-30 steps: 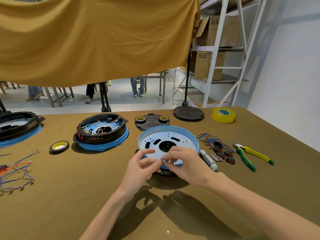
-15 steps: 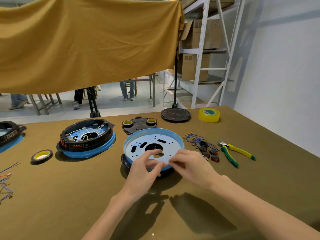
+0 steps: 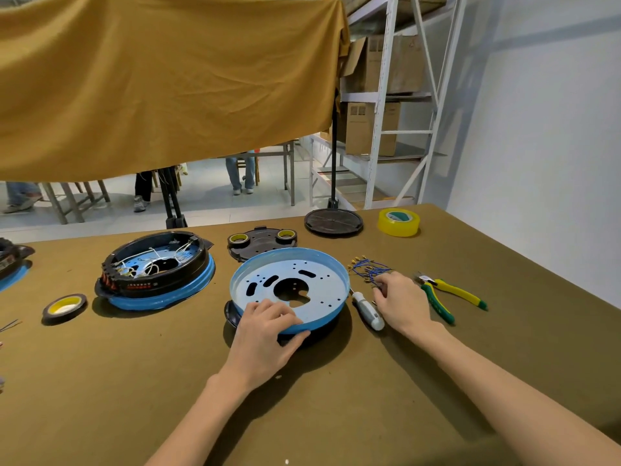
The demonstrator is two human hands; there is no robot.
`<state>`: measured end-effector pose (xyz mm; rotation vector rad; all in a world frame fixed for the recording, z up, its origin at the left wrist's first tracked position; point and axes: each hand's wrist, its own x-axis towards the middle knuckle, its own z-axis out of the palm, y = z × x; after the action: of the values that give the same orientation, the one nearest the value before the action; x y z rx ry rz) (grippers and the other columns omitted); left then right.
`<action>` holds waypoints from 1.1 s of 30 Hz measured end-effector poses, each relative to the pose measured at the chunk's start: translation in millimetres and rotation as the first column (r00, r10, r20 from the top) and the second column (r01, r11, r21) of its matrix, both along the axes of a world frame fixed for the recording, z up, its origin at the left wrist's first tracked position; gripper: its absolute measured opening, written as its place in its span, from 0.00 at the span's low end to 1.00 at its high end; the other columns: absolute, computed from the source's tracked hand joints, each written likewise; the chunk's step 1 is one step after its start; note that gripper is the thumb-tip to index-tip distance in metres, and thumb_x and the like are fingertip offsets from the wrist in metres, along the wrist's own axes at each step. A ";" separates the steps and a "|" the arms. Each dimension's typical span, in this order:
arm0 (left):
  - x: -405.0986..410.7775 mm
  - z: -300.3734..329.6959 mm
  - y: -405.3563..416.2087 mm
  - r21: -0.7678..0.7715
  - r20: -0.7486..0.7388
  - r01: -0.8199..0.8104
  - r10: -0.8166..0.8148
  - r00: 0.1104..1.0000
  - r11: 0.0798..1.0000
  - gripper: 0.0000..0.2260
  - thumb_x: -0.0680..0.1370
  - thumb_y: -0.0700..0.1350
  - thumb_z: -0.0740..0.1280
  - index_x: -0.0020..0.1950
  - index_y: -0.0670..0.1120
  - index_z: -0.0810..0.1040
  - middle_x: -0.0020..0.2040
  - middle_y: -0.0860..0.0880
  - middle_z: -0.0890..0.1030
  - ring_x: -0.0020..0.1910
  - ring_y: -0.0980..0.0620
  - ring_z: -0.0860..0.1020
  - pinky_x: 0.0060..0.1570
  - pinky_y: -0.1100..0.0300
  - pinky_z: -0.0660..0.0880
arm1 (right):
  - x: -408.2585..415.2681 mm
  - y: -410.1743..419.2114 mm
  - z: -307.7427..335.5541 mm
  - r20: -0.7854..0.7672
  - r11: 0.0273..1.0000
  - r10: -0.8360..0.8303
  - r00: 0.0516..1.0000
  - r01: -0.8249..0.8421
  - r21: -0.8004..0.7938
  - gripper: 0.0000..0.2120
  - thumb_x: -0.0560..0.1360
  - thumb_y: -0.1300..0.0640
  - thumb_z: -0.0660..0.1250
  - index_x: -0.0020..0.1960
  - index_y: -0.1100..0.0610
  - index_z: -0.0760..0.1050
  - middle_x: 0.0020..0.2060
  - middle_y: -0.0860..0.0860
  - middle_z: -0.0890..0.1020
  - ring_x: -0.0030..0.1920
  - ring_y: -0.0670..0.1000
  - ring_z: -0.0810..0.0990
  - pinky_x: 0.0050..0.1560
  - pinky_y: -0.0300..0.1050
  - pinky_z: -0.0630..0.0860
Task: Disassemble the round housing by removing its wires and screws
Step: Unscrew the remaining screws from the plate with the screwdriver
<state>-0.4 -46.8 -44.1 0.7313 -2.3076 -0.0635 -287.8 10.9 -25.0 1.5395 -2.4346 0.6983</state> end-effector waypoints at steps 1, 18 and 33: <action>1.1 -0.1 -0.5 0.004 0.012 0.008 -0.008 1.000 1.000 0.08 0.75 0.53 0.77 0.51 0.52 0.87 0.49 0.56 0.84 0.51 0.55 0.79 0.55 0.55 0.75 | 6.3 -0.6 1.8 0.050 0.999 0.023 0.998 -0.021 -0.038 0.09 0.80 0.52 0.66 0.56 0.51 0.83 0.51 0.48 0.83 0.48 0.49 0.81 0.43 0.43 0.74; 62.4 0.2 -6.6 -0.016 -0.105 -0.146 0.143 0.984 0.989 0.09 0.70 0.44 0.82 0.48 0.48 0.88 0.43 0.53 0.83 0.43 0.53 0.79 0.46 0.51 0.75 | 91.4 -45.7 31.8 0.746 0.903 -0.202 0.635 -0.174 0.392 0.10 0.85 0.60 0.58 0.49 0.66 0.70 0.38 0.61 0.86 0.35 0.54 0.86 0.42 0.46 0.85; 63.6 -10.8 -3.1 0.038 -0.070 -0.083 0.085 0.994 0.996 0.10 0.72 0.46 0.81 0.51 0.51 0.88 0.46 0.54 0.84 0.48 0.54 0.81 0.53 0.53 0.77 | 31.8 -47.0 39.3 0.468 0.979 -0.131 0.874 0.188 -0.077 0.06 0.84 0.56 0.60 0.57 0.59 0.68 0.50 0.61 0.80 0.40 0.59 0.84 0.35 0.51 0.83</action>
<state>63.2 -49.9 -54.9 0.8302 -2.2103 -0.0909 -256.0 -36.1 14.4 1.2114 -2.7405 1.2767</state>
